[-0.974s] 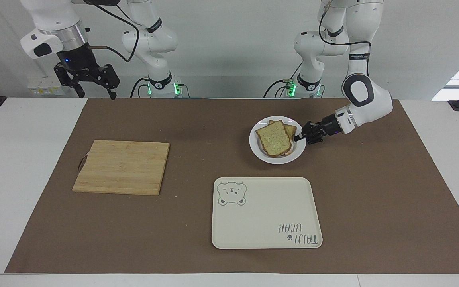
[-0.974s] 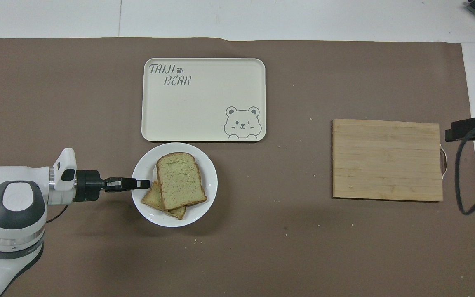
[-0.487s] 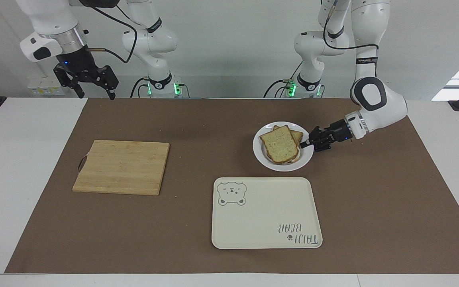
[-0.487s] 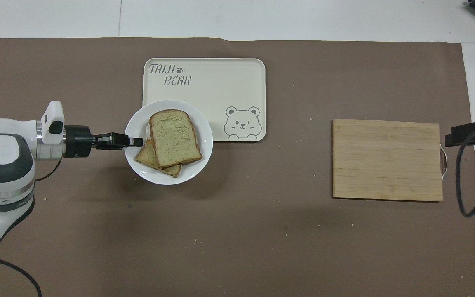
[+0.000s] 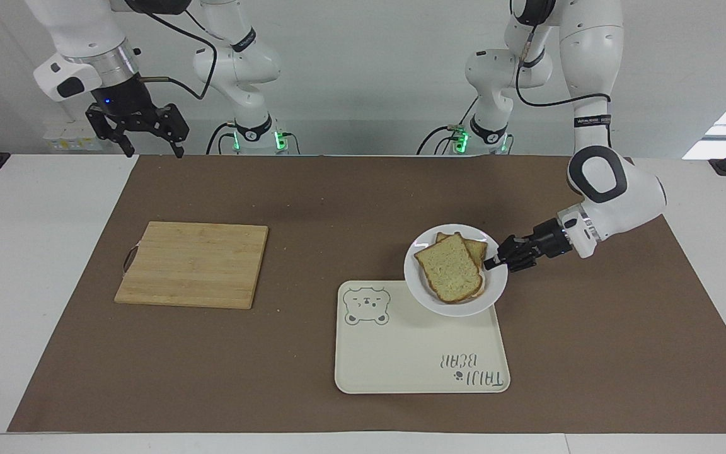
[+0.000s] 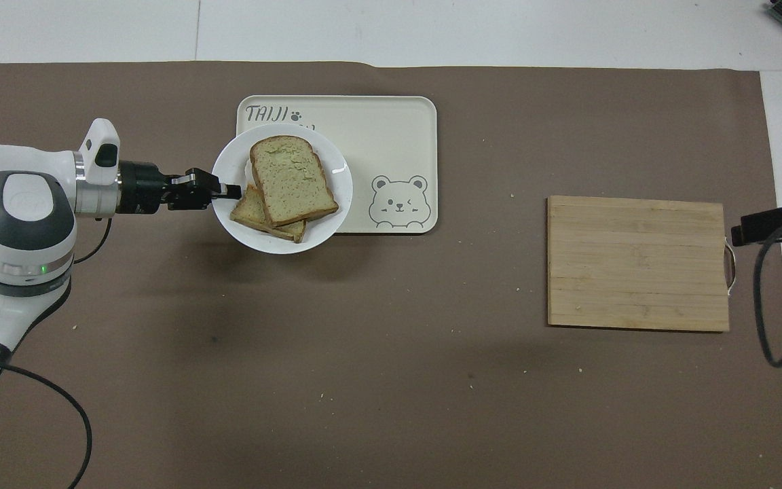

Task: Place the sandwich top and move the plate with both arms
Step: 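Slide the plate with the left gripper onto the bear tray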

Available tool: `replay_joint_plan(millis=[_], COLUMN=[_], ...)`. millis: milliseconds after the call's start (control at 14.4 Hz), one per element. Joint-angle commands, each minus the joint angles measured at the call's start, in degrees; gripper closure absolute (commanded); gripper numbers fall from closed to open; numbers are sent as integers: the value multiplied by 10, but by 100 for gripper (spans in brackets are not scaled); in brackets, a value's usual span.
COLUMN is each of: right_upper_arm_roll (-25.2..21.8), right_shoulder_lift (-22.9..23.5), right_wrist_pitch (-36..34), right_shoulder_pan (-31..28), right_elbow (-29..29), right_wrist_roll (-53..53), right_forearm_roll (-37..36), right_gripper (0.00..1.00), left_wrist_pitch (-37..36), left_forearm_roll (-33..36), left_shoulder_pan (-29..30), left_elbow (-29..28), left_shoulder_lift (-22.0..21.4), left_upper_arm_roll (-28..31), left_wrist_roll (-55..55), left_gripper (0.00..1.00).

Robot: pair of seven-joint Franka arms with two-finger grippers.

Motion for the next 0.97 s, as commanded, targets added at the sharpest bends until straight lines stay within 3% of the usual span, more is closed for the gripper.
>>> replay_joint_plan(millis=[0,139,556,904], right_upper_arm_roll=[4,6,6,6], right_shoulder_lift=[-13,-13,-13,-13], right_wrist_pitch=[7,5,5,5], right_shoulder_pan=[-7,-5,-5,-5], right_elbow=[-14,-14,-14,-14], right_wrist_roll=[-16,-16,-16,-16], right_forearm_roll=[-1,-1,0,-1], right_gripper=[0,0,0,0], left_wrist_pitch=[32,43,148,238], left_forearm_roll=[-6,-4,-4,-7], left_shoulder_pan=[9,3,-34,-86], left_elbow=[42,74,81,79], left_shoulder_lift=[45,74,114,116], left_upper_arm_roll=[-19,-26,-45,-45], left_wrist_roll=[-14,-14,-16,-40], left_gripper=[100,100,100,100])
